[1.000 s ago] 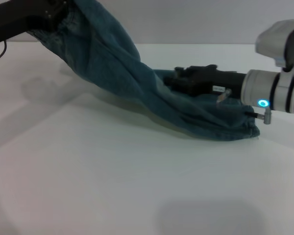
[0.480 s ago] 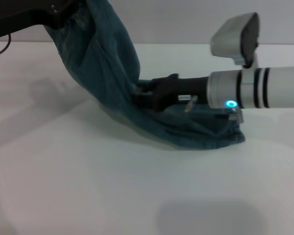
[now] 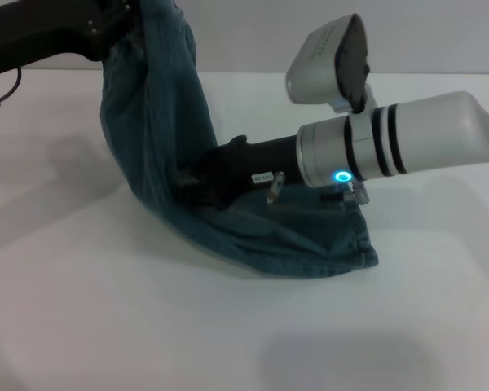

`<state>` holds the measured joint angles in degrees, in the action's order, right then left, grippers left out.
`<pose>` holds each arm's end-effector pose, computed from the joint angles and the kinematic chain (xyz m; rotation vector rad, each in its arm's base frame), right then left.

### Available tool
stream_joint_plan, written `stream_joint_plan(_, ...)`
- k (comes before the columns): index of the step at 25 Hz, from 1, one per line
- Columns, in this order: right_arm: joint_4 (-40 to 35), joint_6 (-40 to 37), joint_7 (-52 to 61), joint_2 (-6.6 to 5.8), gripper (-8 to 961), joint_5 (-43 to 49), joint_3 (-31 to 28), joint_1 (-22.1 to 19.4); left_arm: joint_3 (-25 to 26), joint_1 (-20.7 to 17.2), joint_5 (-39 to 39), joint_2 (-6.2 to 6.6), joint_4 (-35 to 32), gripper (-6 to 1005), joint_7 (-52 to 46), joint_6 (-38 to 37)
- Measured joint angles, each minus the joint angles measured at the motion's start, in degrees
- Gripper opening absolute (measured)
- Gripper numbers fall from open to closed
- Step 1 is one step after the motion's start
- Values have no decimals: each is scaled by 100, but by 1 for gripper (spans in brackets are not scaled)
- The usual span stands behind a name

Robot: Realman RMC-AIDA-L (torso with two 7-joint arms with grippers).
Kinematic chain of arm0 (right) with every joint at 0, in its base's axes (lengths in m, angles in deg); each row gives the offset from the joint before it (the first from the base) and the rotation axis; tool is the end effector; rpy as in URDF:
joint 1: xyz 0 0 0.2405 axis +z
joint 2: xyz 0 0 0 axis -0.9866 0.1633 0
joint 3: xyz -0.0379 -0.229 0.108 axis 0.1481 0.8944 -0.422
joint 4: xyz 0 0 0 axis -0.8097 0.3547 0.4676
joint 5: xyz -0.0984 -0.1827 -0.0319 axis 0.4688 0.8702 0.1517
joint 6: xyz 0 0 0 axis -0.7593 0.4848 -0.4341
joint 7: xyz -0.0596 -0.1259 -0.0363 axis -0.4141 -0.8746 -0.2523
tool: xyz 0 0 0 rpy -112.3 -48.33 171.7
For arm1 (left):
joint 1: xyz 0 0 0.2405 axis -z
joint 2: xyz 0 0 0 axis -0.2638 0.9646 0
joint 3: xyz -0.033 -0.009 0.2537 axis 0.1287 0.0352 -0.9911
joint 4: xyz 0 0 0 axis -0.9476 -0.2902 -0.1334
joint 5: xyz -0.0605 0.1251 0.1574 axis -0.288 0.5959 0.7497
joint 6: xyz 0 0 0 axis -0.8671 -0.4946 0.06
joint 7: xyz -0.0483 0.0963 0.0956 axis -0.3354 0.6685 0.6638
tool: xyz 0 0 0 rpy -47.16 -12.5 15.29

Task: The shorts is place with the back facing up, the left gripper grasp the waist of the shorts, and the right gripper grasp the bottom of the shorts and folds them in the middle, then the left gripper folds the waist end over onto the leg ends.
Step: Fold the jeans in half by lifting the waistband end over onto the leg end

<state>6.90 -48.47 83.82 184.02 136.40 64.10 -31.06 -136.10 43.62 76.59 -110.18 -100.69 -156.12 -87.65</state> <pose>0.1225 0.3832 -0.1151 -2.9225 0.5609 0.4514 -0.1922 0.3785 0.0877 -2.4173 -0.3042 -0.8703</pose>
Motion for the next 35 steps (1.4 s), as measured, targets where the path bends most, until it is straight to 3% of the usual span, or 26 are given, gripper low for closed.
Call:
stream_joint_plan(7, 26, -196, 118, -38, 437, 53, 172, -141, -121, -124, 2, 0, 55, 97, 42, 5)
stream_joint_plan(13, -457, -550, 277, -122, 436, 604, -171, -886, -140, -152, 39, 7, 257, 97, 92, 73)
stream_joint_plan(17, -1128, -623, 89, -68, 436, 642, -795, -1746, -141, -171, 48, 16, 411, 98, 183, 146)
stream_joint_plan(21, -1483, -676, -119, -13, 436, 506, -1509, -2290, -148, -185, 65, 12, 465, 98, 198, 176)
stream_joint_plan(27, -1427, -667, -426, -45, 436, 269, -2630, -2468, -546, -138, 35, -6, 447, 98, 168, 181)
stream_joint_plan(28, -1424, -660, -448, -58, 437, 274, -3065, -2484, -546, -138, 35, -6, 447, 98, 168, 181)
stream_joint_plan(35, -1352, -674, -483, -77, 437, 279, -3947, -2549, -1123, -45, 21, -13, 465, 97, 154, 317)
